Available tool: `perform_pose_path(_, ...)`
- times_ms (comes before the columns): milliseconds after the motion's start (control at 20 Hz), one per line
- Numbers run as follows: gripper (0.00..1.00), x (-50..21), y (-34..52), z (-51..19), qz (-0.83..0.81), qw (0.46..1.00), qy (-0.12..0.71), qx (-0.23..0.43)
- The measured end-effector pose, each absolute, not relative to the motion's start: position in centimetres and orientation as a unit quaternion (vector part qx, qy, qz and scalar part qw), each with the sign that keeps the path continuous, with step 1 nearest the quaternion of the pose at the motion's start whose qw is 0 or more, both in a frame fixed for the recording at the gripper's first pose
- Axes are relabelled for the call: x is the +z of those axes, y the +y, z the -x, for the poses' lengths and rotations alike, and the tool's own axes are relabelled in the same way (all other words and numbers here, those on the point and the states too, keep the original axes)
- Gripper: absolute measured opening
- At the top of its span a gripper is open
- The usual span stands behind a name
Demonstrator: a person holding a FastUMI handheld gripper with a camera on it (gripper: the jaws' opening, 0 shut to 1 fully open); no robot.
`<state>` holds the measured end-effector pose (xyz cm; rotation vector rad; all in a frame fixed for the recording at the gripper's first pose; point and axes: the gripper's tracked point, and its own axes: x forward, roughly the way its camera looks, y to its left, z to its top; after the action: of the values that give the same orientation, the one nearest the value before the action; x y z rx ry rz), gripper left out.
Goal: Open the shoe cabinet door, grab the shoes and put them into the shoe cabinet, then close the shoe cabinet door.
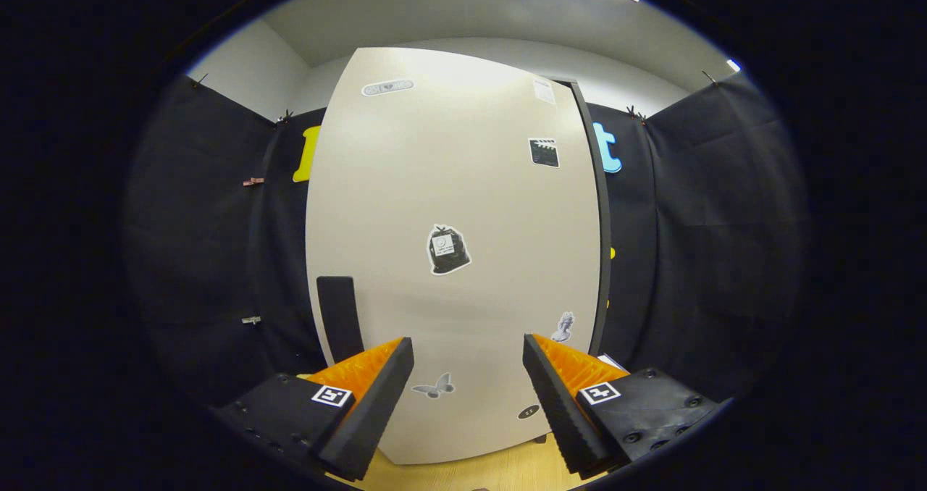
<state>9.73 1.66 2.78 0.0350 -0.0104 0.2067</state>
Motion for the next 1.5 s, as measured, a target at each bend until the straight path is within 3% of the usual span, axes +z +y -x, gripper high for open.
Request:
perform_pose_path(400, 0.98, -0.4, 1.9, -9.0, 0.005, 0.990, 0.029, 0.137)
perform_pose_path(950, 0.98, 2.2, 1.2, -3.3, -0.011, 0.997, 0.015, 0.079)
perform_pose_path(1500, 0.98, 2.1, 2.2, -0.9, -0.011, 0.996, 0.019, 0.084)
